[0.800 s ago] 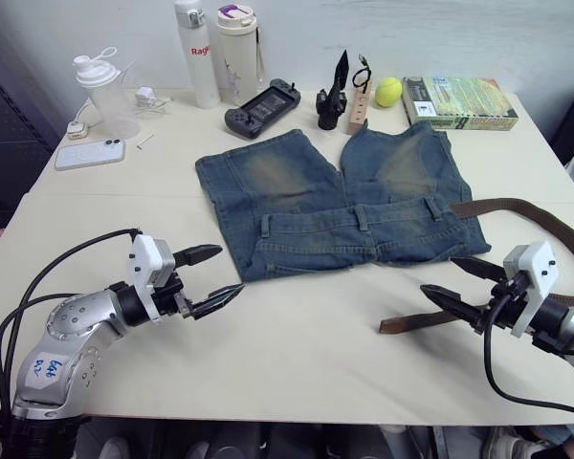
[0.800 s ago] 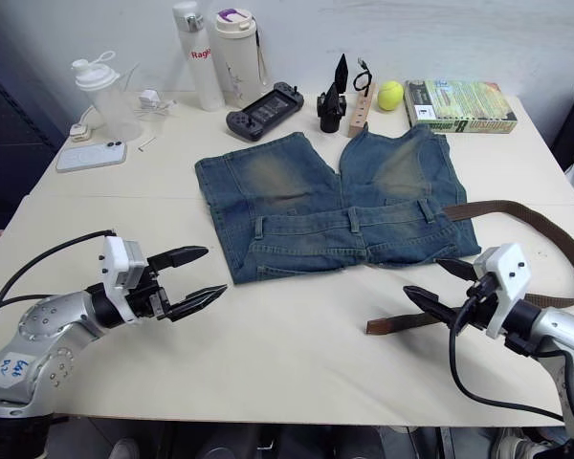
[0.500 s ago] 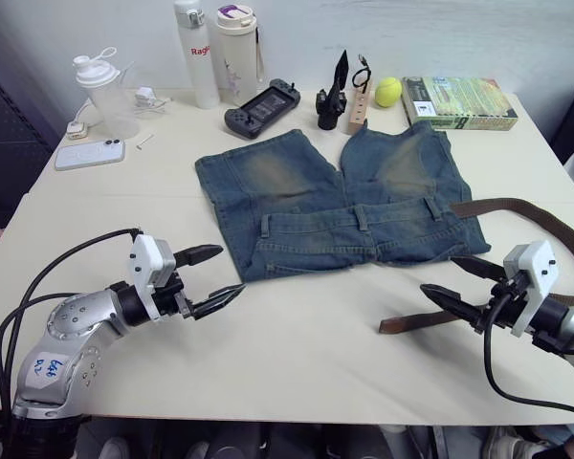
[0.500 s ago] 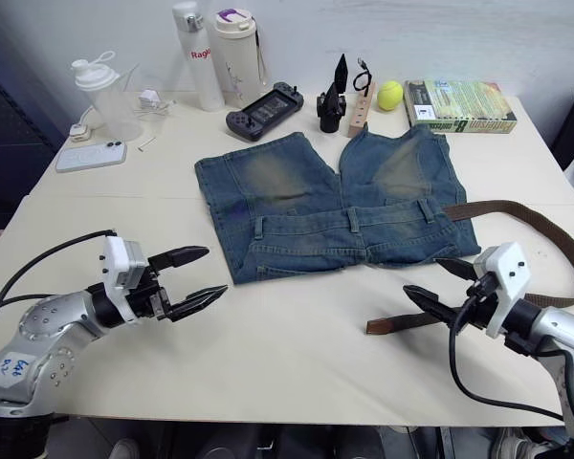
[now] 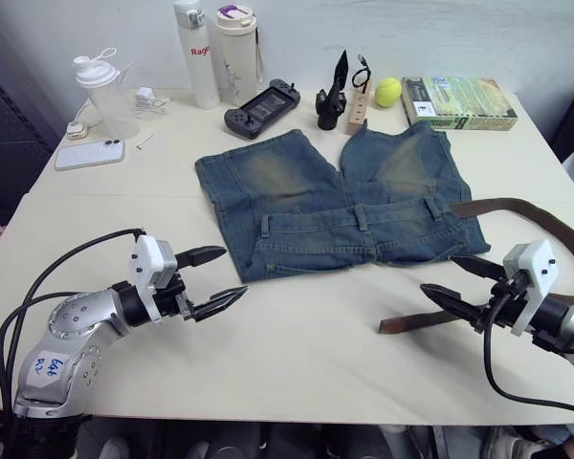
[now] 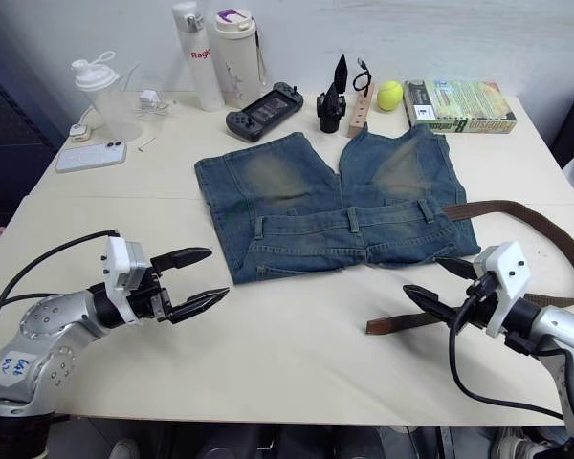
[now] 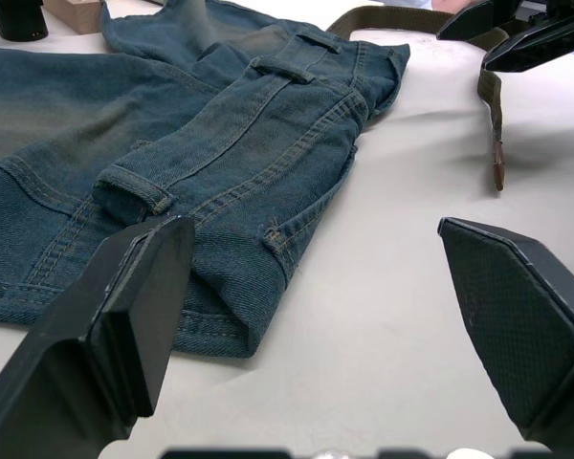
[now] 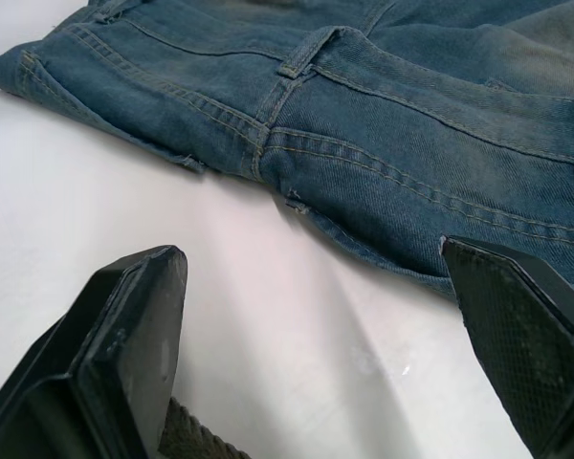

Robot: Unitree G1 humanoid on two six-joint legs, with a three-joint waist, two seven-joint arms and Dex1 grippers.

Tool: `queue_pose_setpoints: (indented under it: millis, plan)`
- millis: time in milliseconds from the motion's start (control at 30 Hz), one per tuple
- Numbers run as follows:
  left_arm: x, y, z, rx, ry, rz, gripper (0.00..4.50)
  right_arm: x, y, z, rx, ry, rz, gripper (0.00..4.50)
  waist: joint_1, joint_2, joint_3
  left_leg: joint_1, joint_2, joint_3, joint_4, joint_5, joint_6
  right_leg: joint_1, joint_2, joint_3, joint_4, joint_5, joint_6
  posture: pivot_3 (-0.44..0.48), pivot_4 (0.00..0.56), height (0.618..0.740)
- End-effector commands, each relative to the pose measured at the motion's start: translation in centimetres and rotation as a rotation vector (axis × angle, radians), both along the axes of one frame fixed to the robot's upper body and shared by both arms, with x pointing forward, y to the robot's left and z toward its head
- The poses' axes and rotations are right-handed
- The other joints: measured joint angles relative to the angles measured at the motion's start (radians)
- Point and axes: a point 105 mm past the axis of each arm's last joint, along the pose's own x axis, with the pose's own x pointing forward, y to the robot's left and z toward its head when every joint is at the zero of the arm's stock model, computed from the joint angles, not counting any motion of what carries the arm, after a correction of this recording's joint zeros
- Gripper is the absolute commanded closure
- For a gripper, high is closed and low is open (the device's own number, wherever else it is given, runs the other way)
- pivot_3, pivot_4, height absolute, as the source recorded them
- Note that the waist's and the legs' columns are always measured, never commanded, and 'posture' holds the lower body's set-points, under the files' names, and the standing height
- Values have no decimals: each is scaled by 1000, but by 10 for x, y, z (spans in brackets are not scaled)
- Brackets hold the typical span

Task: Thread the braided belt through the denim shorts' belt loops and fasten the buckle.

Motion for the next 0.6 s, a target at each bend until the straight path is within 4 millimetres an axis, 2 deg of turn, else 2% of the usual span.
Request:
queue_pose_setpoints:
  millis: [33,167,267,433,600]
  plan:
    - [-1,-1,9,1,-42,-6,47,1,-5,11,-14,-53,-18,0,0,0,0,0,0,0,0,0,0,0,0,0,0,0,0,0,150,724]
    - [-4,-6,8,9,-31,-48,47,0,-6,9,-74,-21,12,0,0,0,0,2,0,0,0,0,0,2,0,0,0,0,0,0,150,724]
    - [-14,-15,5,46,-12,-149,47,-3,1,17,-144,23,126,0,-1,0,0,2,0,1,0,0,1,2,0,1,0,0,0,0,150,724]
    - [-47,-34,-5,151,72,-444,47,-7,7,12,-383,187,349,0,-7,0,0,4,1,3,0,-1,1,2,0,3,-1,0,0,0,150,724]
    - [-42,-36,-2,159,43,-457,47,-8,3,2,-500,282,444,0,-6,0,0,3,3,4,1,-3,1,2,-1,3,-3,0,0,0,150,724]
